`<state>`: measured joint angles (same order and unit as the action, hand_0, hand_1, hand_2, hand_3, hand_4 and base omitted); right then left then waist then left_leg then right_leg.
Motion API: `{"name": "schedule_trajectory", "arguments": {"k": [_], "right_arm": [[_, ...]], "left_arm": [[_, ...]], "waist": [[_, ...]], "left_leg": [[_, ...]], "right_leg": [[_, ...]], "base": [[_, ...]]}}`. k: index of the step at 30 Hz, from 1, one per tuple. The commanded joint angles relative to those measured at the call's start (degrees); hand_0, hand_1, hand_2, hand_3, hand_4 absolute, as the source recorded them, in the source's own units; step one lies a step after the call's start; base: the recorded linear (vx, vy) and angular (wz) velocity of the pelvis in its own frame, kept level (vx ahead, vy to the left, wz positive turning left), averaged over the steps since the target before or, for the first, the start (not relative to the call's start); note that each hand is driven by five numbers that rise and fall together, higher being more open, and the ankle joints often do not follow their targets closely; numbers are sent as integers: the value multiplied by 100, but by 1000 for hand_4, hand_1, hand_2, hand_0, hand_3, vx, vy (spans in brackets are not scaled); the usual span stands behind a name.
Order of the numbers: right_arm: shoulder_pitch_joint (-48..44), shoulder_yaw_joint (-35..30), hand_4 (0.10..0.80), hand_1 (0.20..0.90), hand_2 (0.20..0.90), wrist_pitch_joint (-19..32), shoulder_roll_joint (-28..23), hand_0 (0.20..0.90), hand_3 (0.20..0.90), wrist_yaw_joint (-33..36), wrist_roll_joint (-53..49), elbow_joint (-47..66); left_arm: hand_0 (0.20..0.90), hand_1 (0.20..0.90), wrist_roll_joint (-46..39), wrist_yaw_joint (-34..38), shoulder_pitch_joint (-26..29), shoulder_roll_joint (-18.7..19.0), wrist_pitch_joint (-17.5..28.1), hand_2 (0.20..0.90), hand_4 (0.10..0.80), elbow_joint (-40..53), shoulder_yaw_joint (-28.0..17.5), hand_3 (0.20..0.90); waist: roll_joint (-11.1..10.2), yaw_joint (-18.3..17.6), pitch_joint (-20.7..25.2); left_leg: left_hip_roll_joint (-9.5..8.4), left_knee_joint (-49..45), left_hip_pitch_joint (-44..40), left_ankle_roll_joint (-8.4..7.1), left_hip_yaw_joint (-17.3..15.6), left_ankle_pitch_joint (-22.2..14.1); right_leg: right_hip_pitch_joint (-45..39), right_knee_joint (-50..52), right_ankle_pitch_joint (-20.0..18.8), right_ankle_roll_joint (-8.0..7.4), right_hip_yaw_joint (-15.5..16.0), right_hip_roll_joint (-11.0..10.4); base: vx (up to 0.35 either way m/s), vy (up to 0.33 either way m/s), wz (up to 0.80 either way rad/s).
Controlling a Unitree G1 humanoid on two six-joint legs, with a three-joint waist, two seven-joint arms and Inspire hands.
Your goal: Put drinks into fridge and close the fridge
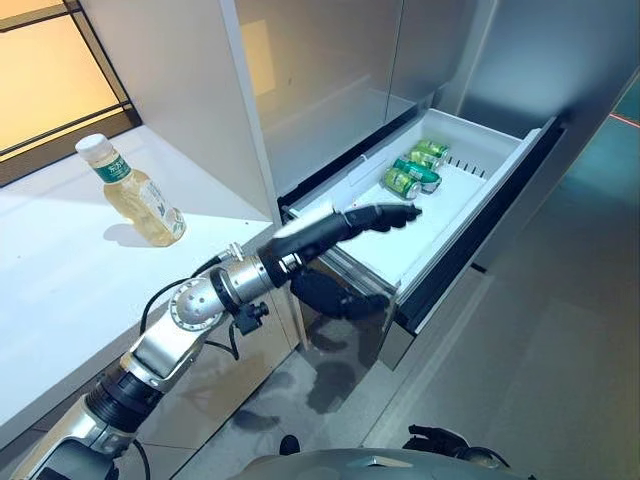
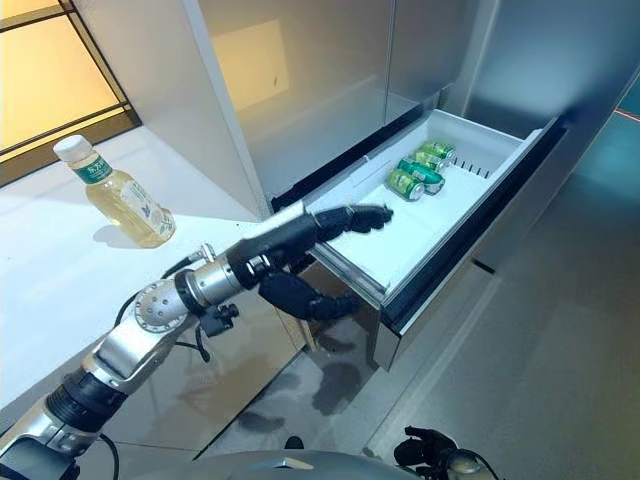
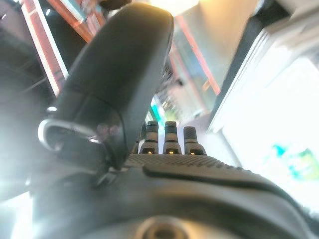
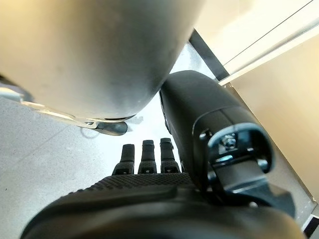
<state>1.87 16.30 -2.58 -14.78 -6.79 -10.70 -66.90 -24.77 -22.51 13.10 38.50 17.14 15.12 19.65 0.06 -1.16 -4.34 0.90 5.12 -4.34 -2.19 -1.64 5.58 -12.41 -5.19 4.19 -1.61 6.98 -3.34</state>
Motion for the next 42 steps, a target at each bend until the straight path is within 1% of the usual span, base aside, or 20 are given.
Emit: {"name": "schedule_trajectory", "arguments": {"k": [1,4,8,10,12,16,19,23,28,30,32,36,42], "right_arm": [[46,95,800,900,900,169,19,900,900,-113,-155,-176],[77,21,800,900,900,244,43,900,900,-140,-150,-281],[116,-13,800,900,900,285,70,900,900,-131,-155,-316],[123,-33,800,900,900,312,69,900,900,-153,-145,-355],[145,-51,800,900,900,322,72,900,900,-152,-119,-369],[178,-103,800,900,900,293,64,900,900,-165,-74,-334],[197,-137,800,900,900,291,61,900,900,-171,-73,-324],[194,-178,800,900,900,264,72,900,900,-163,-76,-329],[174,-225,800,900,900,167,50,900,900,-179,-81,-276],[176,-239,800,900,900,145,50,900,900,-182,-75,-258],[164,-248,800,900,900,97,48,900,900,-172,-88,-230],[152,-260,800,900,900,87,52,900,900,-168,-105,-243],[143,-288,800,900,900,45,55,900,900,-161,-102,-235]], "left_arm": [[900,900,-418,833,676,-286,941,900,800,372,-774,900],[900,900,-115,1439,479,-396,1247,900,800,235,-1327,900],[900,900,99,1784,327,-494,1442,900,800,165,-1730,900],[900,900,399,2157,300,-503,1515,900,800,144,-1950,900],[900,900,576,2483,290,-468,1487,900,800,95,-2101,900],[900,900,1154,3411,189,-352,1407,900,800,-148,-2402,900],[900,900,1550,4013,45,-337,1344,900,800,-404,-2602,900],[900,900,1743,4521,-97,-373,1266,900,800,-569,-2796,900],[900,900,2173,5283,-272,-446,943,900,800,-799,-3020,900],[900,900,2488,5596,-311,-445,695,900,800,-889,-3061,900],[900,900,2626,5811,-335,-415,409,900,800,-992,-3105,900],[900,900,2606,5928,-354,-355,238,900,800,-1112,-3139,900],[900,900,2498,6013,-395,-389,-76,900,800,-1143,-3169,900]], "waist": [[51,153,138],[15,206,182],[-10,235,212],[-22,245,231],[-22,245,250],[-18,247,278],[-15,264,283],[-20,290,296],[-26,316,296],[-28,320,299],[-30,325,298],[-33,336,302],[-35,346,309]], "left_leg": [[-186,-12,-190,221,244,-906],[-189,-12,-201,209,272,-913],[-196,-12,-218,203,302,-922],[-202,-12,-222,202,318,-929],[-204,-12,-231,196,326,-934],[-205,-12,-241,186,334,-938],[-204,-12,-246,182,341,-939],[-203,-12,-246,173,356,-934],[-206,-12,-251,164,388,-928],[-202,-12,-254,158,396,-927],[-205,-12,-253,156,407,-923],[-206,-12,-252,156,411,-919],[-203,-12,-261,148,410,-920]], "right_leg": [[493,86,-218,-262,140,87],[470,80,-192,-244,157,91],[449,78,-174,-222,169,101],[438,73,-158,-209,166,110],[425,69,-146,-204,162,114],[417,65,-134,-203,156,116],[407,66,-121,-194,166,113],[397,63,-113,-187,179,107],[388,64,-106,-172,195,109],[385,67,-103,-174,197,106],[382,66,-101,-169,202,107],[380,66,-102,-172,208,105],[374,65,-103,-179,217,103]], "base": [[0,0,0],[10,-4,1],[0,0,0],[0,0,0],[0,0,0],[0,0,0],[0,0,0],[0,0,0],[0,0,0],[0,0,0],[0,0,0],[0,0,0],[0,0,0]]}}
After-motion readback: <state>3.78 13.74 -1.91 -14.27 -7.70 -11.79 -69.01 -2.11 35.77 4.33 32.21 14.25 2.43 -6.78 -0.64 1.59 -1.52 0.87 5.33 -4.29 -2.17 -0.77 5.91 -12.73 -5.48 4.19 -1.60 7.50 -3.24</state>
